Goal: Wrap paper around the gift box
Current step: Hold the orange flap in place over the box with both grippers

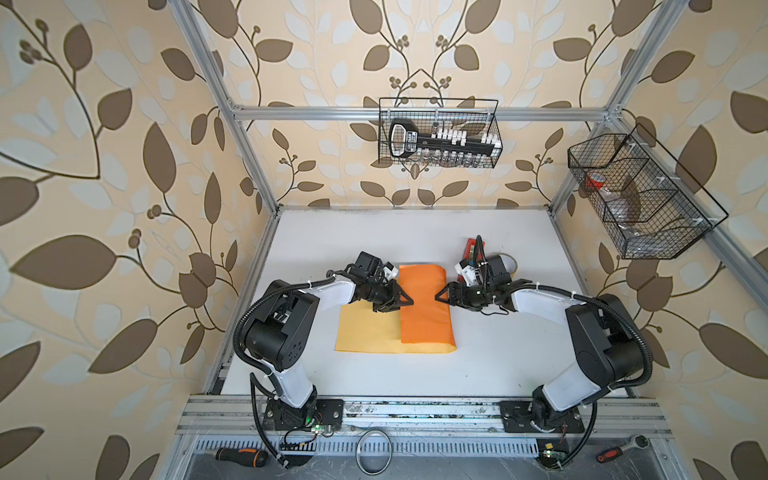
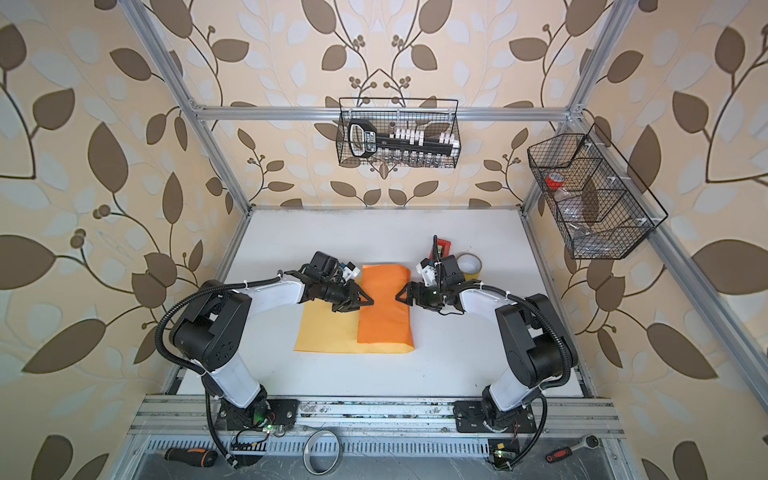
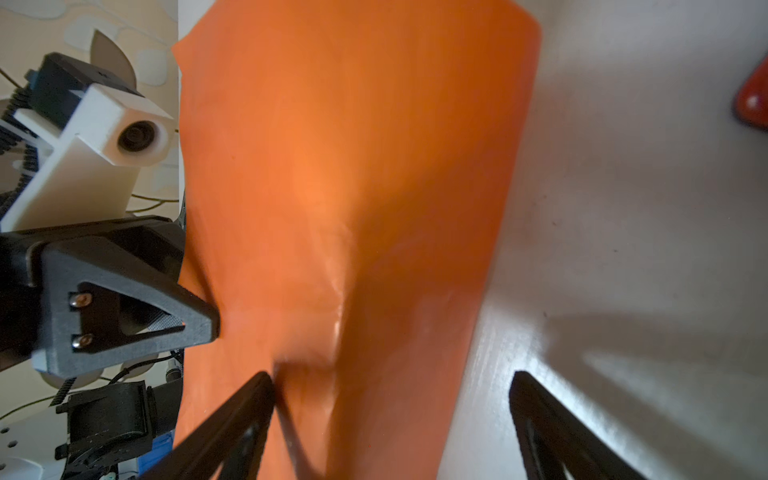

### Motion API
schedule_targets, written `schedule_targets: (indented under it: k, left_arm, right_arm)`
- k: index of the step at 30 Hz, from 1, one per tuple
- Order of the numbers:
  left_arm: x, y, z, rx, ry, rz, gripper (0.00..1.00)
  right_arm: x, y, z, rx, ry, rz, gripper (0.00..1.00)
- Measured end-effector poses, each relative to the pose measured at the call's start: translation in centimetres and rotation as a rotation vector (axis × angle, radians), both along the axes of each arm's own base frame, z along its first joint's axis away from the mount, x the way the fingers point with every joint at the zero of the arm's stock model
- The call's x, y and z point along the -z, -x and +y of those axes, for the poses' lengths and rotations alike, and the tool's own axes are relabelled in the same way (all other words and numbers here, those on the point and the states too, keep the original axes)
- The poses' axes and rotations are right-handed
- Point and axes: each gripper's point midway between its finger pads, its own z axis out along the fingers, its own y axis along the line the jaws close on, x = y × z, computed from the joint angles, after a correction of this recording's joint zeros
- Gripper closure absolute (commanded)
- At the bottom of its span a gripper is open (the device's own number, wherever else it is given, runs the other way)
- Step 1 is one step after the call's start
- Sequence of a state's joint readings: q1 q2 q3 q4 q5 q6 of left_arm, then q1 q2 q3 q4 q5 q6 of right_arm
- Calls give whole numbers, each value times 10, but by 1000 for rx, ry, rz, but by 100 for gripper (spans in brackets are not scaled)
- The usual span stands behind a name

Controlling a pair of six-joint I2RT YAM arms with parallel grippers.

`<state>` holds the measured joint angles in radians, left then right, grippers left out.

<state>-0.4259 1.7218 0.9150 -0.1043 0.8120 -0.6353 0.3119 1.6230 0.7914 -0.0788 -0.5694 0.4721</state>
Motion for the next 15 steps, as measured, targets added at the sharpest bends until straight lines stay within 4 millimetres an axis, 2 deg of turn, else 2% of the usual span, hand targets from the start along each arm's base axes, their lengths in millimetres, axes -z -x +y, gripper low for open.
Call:
schedule_targets:
  k: [9, 15]
  left_arm:
    - [-1, 0, 0, 0, -3, 5, 74]
    - [-1, 0, 0, 2, -10, 13, 76]
  right_arm:
    - [1, 0, -1, 3, -2, -27, 12]
    - [1, -1, -1, 11, -7, -35, 8]
